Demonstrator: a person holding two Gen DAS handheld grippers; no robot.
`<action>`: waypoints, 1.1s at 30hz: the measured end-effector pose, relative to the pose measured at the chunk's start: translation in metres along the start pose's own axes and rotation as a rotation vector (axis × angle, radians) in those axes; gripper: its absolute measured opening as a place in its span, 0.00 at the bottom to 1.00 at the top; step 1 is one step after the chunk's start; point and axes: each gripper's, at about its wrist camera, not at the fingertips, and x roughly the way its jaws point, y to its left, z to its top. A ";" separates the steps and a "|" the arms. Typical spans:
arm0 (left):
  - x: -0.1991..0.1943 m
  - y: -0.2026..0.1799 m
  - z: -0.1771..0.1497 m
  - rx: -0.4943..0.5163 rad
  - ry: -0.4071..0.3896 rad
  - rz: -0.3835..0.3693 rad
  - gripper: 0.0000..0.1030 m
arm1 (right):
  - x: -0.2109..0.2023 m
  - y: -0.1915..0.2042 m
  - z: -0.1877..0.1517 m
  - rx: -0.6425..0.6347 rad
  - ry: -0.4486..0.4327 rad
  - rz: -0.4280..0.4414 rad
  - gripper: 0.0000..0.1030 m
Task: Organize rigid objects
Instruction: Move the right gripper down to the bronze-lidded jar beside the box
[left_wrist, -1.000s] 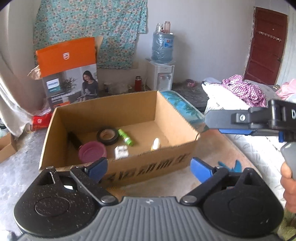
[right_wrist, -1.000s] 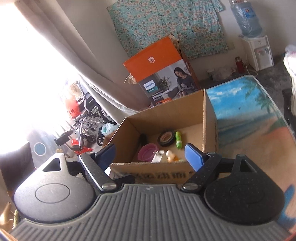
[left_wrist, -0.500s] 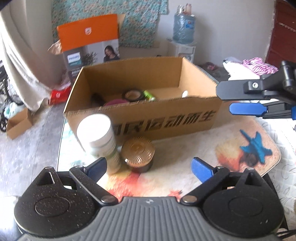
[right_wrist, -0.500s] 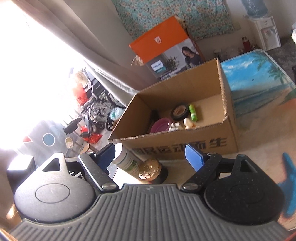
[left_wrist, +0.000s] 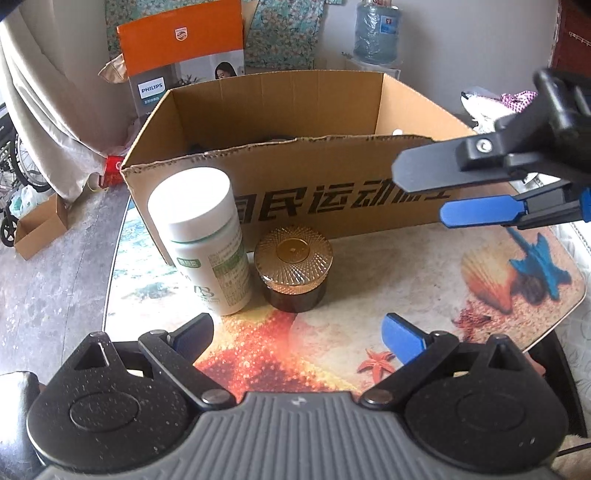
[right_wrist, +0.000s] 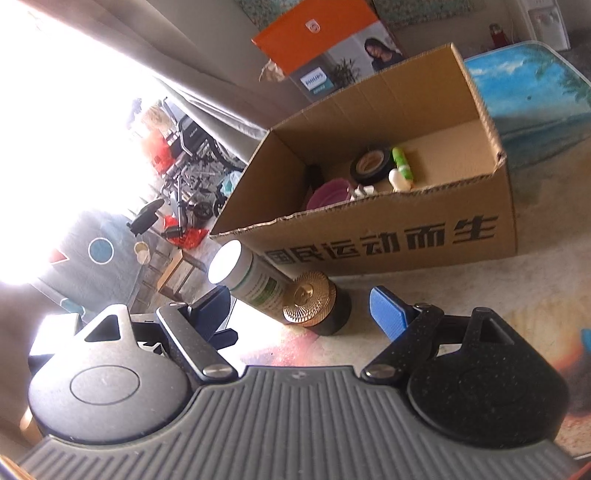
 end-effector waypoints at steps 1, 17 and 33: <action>0.002 0.000 0.000 0.002 -0.002 0.000 0.96 | 0.004 -0.001 0.001 0.007 0.008 0.002 0.80; 0.039 -0.002 0.005 -0.032 -0.008 -0.049 0.74 | 0.069 -0.033 0.013 0.045 0.124 0.058 0.52; 0.051 -0.004 0.012 -0.054 0.015 -0.035 0.66 | 0.111 -0.017 0.025 -0.080 0.204 0.051 0.43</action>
